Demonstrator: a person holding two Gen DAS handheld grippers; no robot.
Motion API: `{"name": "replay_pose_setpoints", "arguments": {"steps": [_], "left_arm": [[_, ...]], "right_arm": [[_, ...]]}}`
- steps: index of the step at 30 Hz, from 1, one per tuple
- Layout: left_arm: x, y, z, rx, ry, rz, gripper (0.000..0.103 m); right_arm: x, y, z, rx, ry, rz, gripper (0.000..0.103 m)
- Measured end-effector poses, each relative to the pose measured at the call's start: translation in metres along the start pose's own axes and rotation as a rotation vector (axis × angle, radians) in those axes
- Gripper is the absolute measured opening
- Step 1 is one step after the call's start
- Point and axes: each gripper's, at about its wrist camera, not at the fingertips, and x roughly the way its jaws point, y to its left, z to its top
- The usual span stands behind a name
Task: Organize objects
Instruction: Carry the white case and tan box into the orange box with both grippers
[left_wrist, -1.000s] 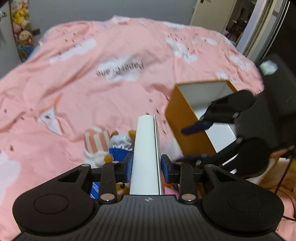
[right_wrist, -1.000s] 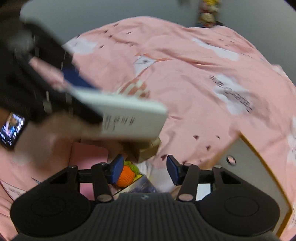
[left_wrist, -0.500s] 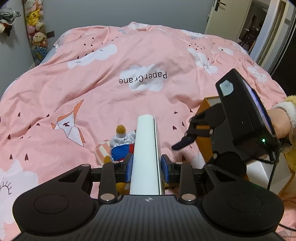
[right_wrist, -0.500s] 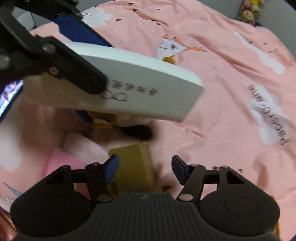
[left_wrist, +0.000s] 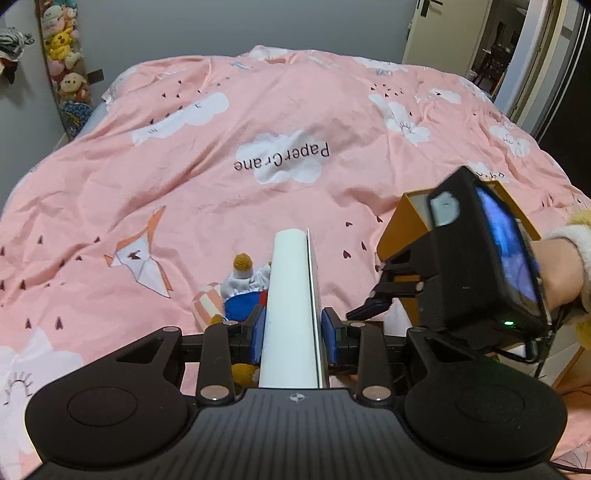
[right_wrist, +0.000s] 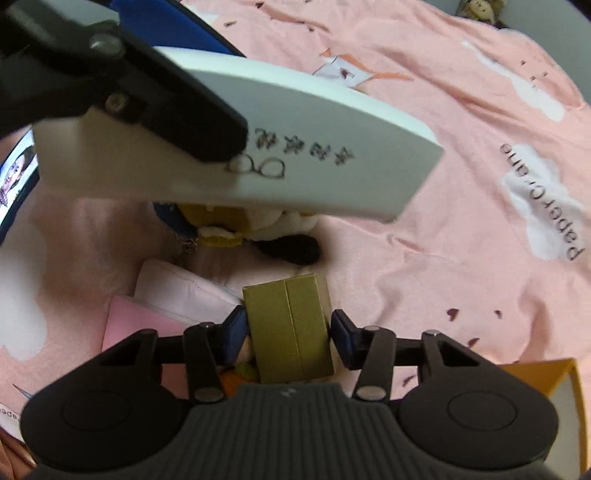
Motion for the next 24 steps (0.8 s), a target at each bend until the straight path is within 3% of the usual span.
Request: {"name": "replay_pose_setpoints", "arguments": {"steps": [12,18,24], "left_arm": [[-0.059,-0.054,0.022,0.135,-0.116,-0.068,0.035],[-0.060,-0.097,0.032,0.231,-0.145,-0.146,0.034],[-0.019,-0.148,0.045,0.332,-0.104,-0.258,0.034]], "right_arm": [[-0.129,0.008,-0.030,0.027,-0.170,-0.122,0.051],[-0.170,-0.007,-0.080,0.081,-0.118,-0.245,0.051],[-0.168,-0.032,-0.134,0.187,-0.020,-0.304,0.051]]}}
